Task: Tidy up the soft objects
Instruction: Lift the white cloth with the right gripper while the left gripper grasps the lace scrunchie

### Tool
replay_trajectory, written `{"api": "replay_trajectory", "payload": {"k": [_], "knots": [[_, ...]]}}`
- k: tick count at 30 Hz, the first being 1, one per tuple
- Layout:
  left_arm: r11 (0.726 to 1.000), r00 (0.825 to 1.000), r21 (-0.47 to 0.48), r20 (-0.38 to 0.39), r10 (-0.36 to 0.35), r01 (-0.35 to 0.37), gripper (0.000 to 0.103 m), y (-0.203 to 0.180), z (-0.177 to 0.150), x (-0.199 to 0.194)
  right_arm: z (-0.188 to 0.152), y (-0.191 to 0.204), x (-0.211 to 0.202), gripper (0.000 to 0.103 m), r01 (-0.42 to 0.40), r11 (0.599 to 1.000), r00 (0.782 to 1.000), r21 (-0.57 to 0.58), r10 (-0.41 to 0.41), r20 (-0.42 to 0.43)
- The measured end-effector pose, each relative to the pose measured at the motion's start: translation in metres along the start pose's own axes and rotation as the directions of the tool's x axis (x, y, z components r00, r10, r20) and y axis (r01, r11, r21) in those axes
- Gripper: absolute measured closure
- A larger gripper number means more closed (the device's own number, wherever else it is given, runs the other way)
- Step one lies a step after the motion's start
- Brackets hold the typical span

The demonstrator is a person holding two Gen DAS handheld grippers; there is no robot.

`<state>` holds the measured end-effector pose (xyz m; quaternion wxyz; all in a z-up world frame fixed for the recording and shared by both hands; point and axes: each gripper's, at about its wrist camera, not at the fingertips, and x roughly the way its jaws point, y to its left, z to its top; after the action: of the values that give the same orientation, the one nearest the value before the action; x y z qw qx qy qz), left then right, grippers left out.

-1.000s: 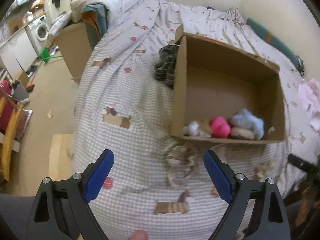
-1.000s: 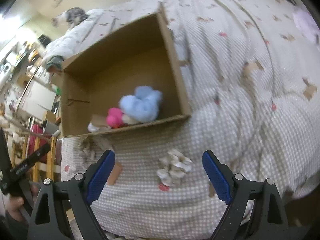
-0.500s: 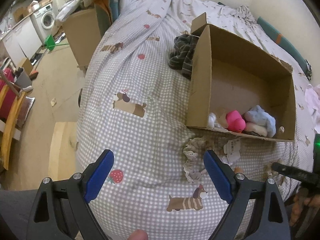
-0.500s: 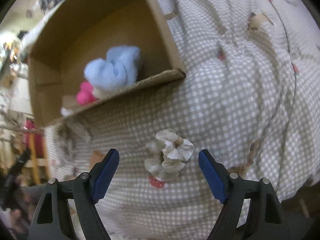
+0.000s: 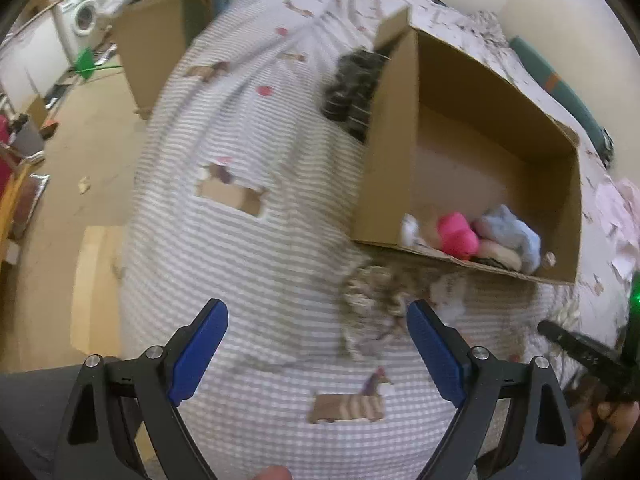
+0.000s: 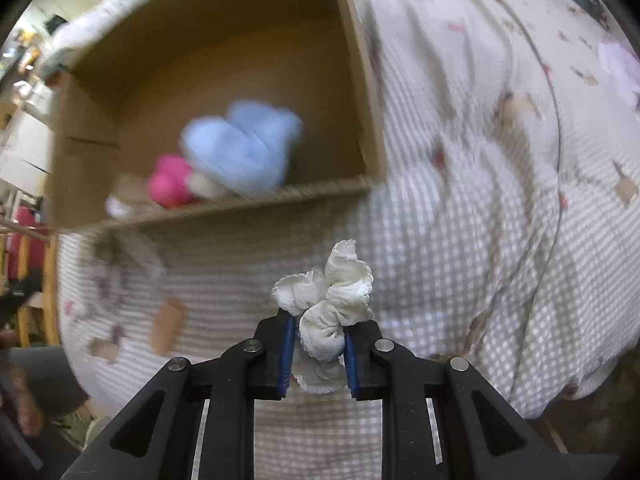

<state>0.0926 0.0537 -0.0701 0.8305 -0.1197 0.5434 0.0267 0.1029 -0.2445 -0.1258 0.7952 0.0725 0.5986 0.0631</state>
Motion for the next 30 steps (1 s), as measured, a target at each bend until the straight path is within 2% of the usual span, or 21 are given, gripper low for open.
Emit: {"api": "replay_trajectory", "payload": {"k": [5, 8, 13, 15, 16, 19, 21, 23, 25, 30], "knots": [[0.998, 0.997, 0.055, -0.076, -0.012, 0.016, 0.013, -0.030, -0.002, 0.031, -0.003, 0.004, -0.017, 0.080, -0.066, 0.998, 0.997, -0.013, 0.066, 0.043], [0.996, 0.998, 0.094, -0.070, 0.010, -0.004, 0.013, -0.046, -0.003, 0.041, -0.003, 0.002, -0.017, 0.080, -0.068, 0.998, 0.997, -0.009, 0.068, 0.034], [0.989, 0.993, 0.141, -0.101, 0.061, -0.046, 0.015, -0.063, -0.004, 0.064, 0.005, -0.006, -0.015, 0.080, -0.079, 0.997, 0.996, 0.007, 0.079, 0.030], [0.988, 0.990, 0.141, -0.112, 0.083, -0.067, 0.029, -0.062, -0.003, 0.072, 0.003, -0.009, -0.019, 0.080, -0.079, 0.997, 0.996, 0.011, 0.079, 0.034], [0.988, 0.988, 0.140, -0.124, 0.089, -0.071, 0.043, -0.062, -0.003, 0.077, 0.002, -0.011, -0.020, 0.080, -0.082, 0.997, 0.996, 0.015, 0.082, 0.034], [0.992, 0.990, 0.111, -0.121, 0.069, -0.056, 0.056, -0.053, -0.005, 0.085, 0.002, -0.014, -0.024, 0.080, -0.092, 0.996, 0.995, 0.023, 0.091, 0.034], [0.991, 0.991, 0.113, -0.108, 0.084, -0.072, 0.067, -0.050, -0.004, 0.085, 0.003, -0.014, -0.024, 0.080, -0.099, 0.995, 0.995, 0.028, 0.098, 0.032], [0.981, 0.985, 0.140, -0.094, 0.148, -0.134, 0.094, -0.046, -0.005, 0.084, 0.004, -0.015, -0.024, 0.080, -0.105, 0.994, 0.994, 0.032, 0.104, 0.029], [0.981, 0.979, 0.110, -0.108, 0.172, -0.160, 0.094, -0.033, -0.002, 0.084, 0.005, -0.015, -0.023, 0.080, -0.106, 0.994, 0.994, 0.035, 0.105, 0.029], [0.975, 0.972, -0.048, -0.098, 0.212, -0.218, 0.096, 0.013, 0.011, 0.068, 0.004, -0.016, -0.021, 0.080, -0.107, 0.994, 0.994, 0.032, 0.107, 0.029]]}}
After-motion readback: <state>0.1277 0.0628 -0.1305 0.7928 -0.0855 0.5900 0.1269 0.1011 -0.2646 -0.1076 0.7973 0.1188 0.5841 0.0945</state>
